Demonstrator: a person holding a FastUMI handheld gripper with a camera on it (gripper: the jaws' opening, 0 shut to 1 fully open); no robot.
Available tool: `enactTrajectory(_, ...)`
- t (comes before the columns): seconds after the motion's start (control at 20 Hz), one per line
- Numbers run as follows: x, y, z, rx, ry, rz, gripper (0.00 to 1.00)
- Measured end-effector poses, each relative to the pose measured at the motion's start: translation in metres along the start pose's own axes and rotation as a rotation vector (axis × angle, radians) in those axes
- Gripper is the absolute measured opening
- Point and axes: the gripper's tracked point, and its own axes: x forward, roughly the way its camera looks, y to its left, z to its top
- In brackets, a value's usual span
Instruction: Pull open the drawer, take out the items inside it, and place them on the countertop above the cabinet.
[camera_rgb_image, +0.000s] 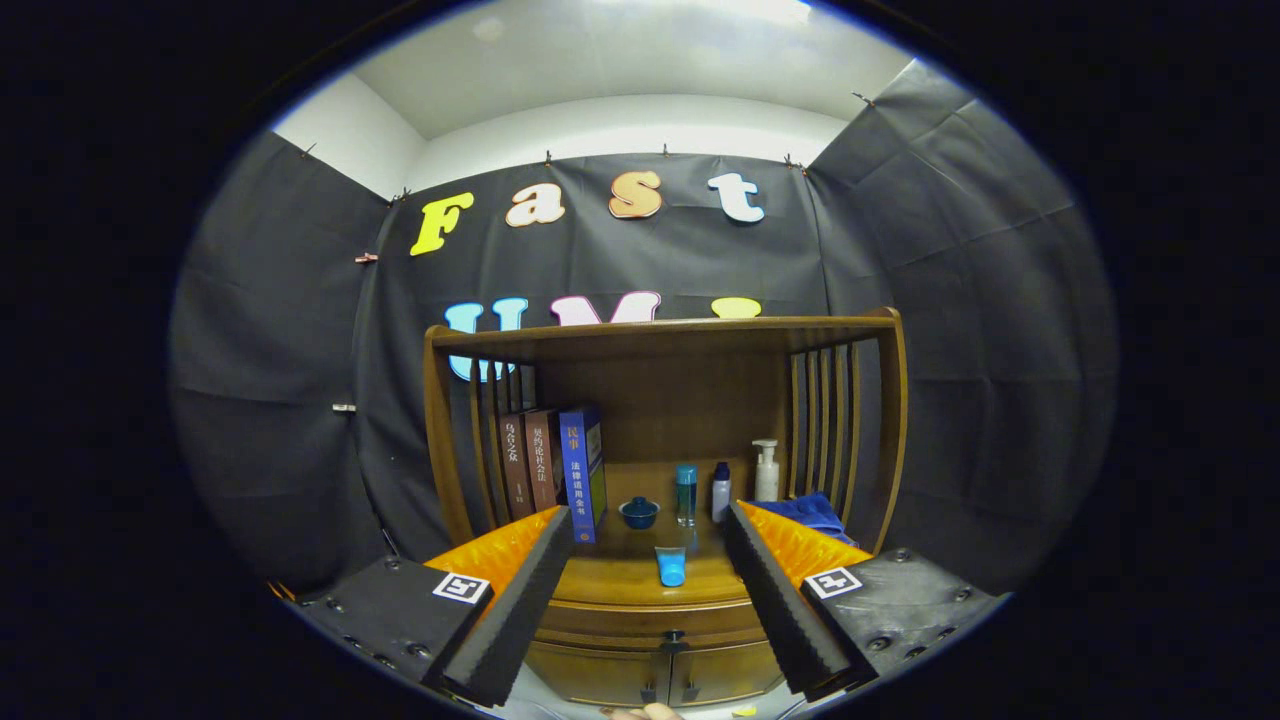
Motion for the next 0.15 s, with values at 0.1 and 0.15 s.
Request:
enactTrajectory(0.1, -0.0008, 0.0001, 0.0015, 0.003, -0.005, -0.002, 0.99)
enactTrajectory(0.15, -0.0016, -0.0004, 0.0014, 0.005, -0.004, -0.002, 0.99)
